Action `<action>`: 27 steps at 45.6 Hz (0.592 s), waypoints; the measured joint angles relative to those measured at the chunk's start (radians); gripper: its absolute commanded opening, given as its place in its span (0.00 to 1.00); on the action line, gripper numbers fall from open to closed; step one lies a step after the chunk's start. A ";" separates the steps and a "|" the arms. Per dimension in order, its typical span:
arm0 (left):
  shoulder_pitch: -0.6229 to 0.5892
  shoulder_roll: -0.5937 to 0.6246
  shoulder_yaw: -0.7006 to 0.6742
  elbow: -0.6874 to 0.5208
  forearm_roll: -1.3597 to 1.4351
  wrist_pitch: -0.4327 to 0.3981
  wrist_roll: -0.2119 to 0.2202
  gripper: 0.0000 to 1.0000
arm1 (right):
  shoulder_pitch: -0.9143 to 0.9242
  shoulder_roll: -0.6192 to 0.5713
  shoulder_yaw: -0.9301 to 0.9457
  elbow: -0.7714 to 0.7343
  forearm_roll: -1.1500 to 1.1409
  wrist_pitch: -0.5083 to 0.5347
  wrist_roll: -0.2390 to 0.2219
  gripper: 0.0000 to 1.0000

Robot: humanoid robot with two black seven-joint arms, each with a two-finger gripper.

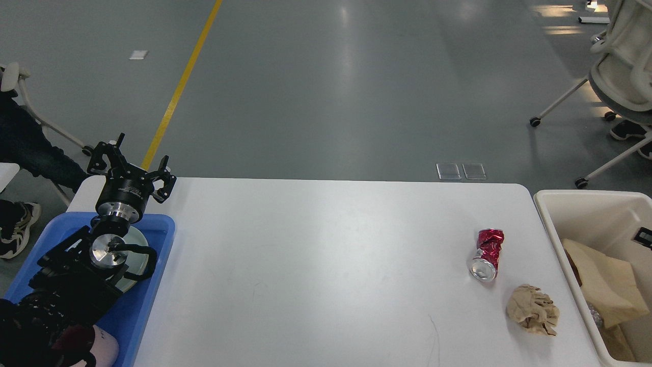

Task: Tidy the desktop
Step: 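Drop the paper bag into the bin and raise the right gripper, then lower the right gripper onto the red soda can and grasp it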

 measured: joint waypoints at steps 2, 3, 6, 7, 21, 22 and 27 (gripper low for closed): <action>0.000 0.000 0.000 0.000 0.000 0.000 0.000 0.97 | 0.077 0.005 -0.035 0.057 -0.005 0.002 -0.001 1.00; 0.000 0.000 0.000 0.000 0.000 0.000 0.000 0.96 | 0.116 0.010 -0.056 0.085 -0.009 0.002 -0.001 1.00; 0.000 0.000 0.000 0.000 0.000 0.000 0.000 0.96 | 0.251 0.040 -0.138 0.184 -0.021 0.009 -0.002 1.00; 0.000 0.000 0.000 0.000 0.000 0.000 0.000 0.96 | 0.302 0.057 -0.171 0.219 -0.024 0.013 -0.001 1.00; 0.000 0.000 0.000 0.000 0.000 0.000 0.000 0.96 | 0.726 0.263 -0.308 0.448 -0.019 0.416 -0.001 1.00; 0.000 0.000 0.000 0.000 0.000 0.000 0.000 0.97 | 0.749 0.273 -0.307 0.455 -0.018 0.461 -0.001 1.00; 0.000 0.000 0.000 0.000 0.000 0.000 0.000 0.96 | 0.853 0.326 -0.303 0.481 -0.013 0.676 0.001 1.00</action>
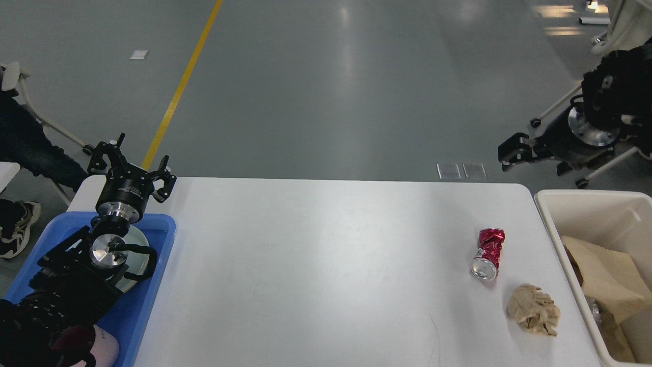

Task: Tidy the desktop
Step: 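Lower the right gripper onto the red soda can and grasp it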

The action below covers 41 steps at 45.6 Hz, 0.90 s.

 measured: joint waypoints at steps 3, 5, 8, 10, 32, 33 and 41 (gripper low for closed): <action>0.000 0.000 0.000 0.000 0.000 0.000 0.000 0.96 | 0.043 0.026 0.001 0.016 0.002 0.087 0.000 1.00; 0.000 0.000 0.000 0.000 0.000 0.000 0.000 0.97 | 0.067 0.038 0.001 0.026 0.002 0.122 0.000 1.00; 0.000 0.000 0.000 0.000 0.000 0.000 0.000 0.96 | 0.094 0.052 0.002 0.036 0.003 0.147 0.001 1.00; 0.000 0.000 0.000 0.000 0.000 0.000 0.000 0.96 | 0.098 0.057 0.007 0.037 0.004 0.149 0.000 1.00; 0.000 0.000 0.000 0.000 0.000 0.000 0.000 0.96 | -0.511 0.099 0.122 -0.148 0.004 -0.342 -0.004 1.00; 0.000 0.000 0.000 0.000 0.000 0.000 0.000 0.97 | -0.539 0.106 0.127 -0.163 0.004 -0.371 -0.005 1.00; 0.000 0.000 0.000 0.000 0.000 0.000 0.000 0.96 | -0.675 0.150 0.138 -0.279 0.004 -0.499 -0.007 1.00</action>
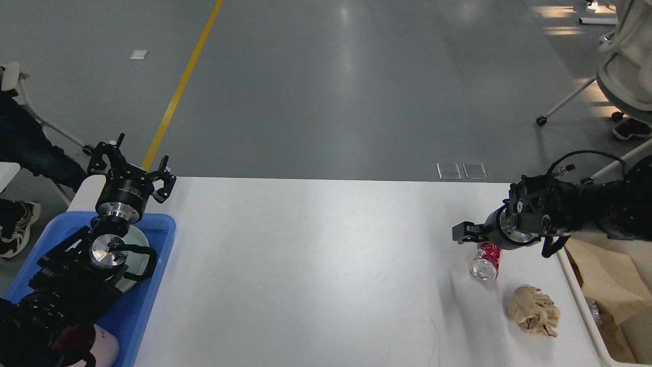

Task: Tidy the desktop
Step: 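Lower the right gripper onto the red soda can and grasp it, then lift the red can with the right gripper and drop it in the bin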

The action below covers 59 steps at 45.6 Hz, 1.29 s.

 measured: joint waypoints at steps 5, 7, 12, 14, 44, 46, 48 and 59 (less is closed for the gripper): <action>0.000 0.000 0.000 0.000 0.000 0.000 0.000 0.96 | -0.057 0.014 -0.001 -0.067 0.000 -0.019 -0.002 1.00; 0.000 0.000 0.000 0.000 0.000 0.000 0.000 0.96 | -0.079 0.019 -0.002 -0.097 -0.002 -0.022 -0.006 1.00; 0.000 0.000 0.000 0.000 0.000 0.000 0.000 0.96 | -0.142 0.035 -0.005 -0.176 -0.004 -0.023 -0.028 0.97; 0.000 0.000 0.000 0.000 0.000 0.000 0.000 0.96 | -0.160 0.037 -0.005 -0.198 -0.005 -0.024 -0.035 0.96; 0.001 0.000 0.000 0.000 0.000 0.000 0.000 0.96 | -0.282 0.048 0.002 -0.239 -0.005 -0.123 -0.045 0.00; 0.001 0.000 0.000 0.000 0.000 0.000 0.000 0.96 | -0.276 0.048 0.003 -0.231 -0.004 -0.120 -0.045 0.00; 0.001 0.000 0.000 0.000 0.000 0.000 0.000 0.96 | -0.269 0.048 0.007 -0.218 -0.004 -0.118 -0.045 0.00; 0.000 0.000 0.000 0.000 -0.001 0.000 0.000 0.96 | -0.088 -0.043 0.035 -0.005 -0.002 -0.111 -0.040 0.00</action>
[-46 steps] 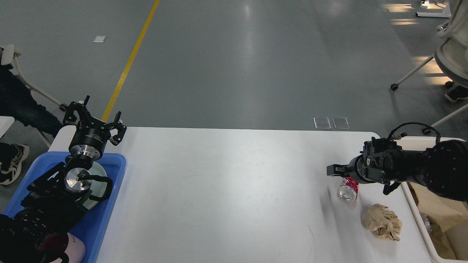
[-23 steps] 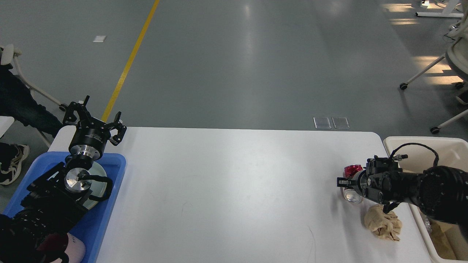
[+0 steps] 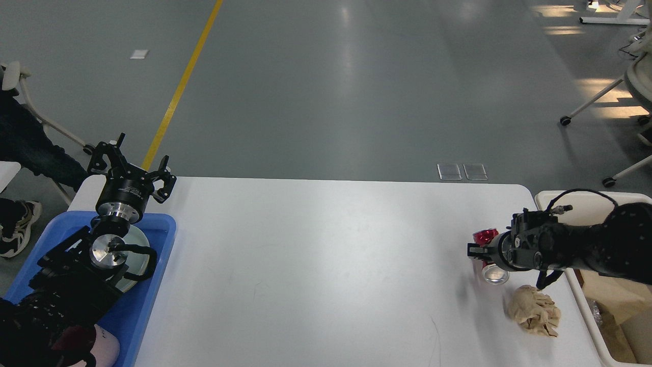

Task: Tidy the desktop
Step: 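Lift the red can with the right gripper and drop it in the bin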

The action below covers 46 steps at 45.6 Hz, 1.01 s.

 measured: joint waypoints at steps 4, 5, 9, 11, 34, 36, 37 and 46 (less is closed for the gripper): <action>0.000 0.000 0.000 0.000 0.000 0.000 0.000 0.96 | 0.127 -0.069 0.003 0.129 0.000 0.002 0.004 0.00; 0.000 0.000 0.000 0.000 0.000 0.000 0.000 0.96 | 0.156 -0.084 0.003 0.154 -0.001 0.003 0.004 0.00; 0.000 0.000 0.000 0.000 0.000 0.000 0.000 0.96 | 0.274 -0.146 0.003 0.249 -0.002 0.018 0.006 0.00; 0.000 0.000 0.000 0.000 0.000 0.000 0.000 0.96 | 0.338 -0.181 0.002 0.293 -0.003 0.038 0.006 0.00; 0.000 0.000 0.000 0.000 0.000 0.000 0.000 0.96 | 0.850 -0.447 -0.029 0.418 -0.005 0.496 0.004 0.00; 0.000 0.000 0.000 0.000 0.000 0.000 0.000 0.96 | 0.833 -0.457 -0.040 0.398 -0.006 0.472 0.005 0.00; 0.000 0.000 0.000 0.000 0.000 0.000 0.000 0.96 | 0.817 -0.462 -0.045 0.385 -0.007 0.454 0.005 0.00; 0.000 0.000 0.000 0.000 0.000 0.000 0.000 0.96 | 0.495 -0.494 -0.048 0.214 -0.009 0.153 0.004 0.00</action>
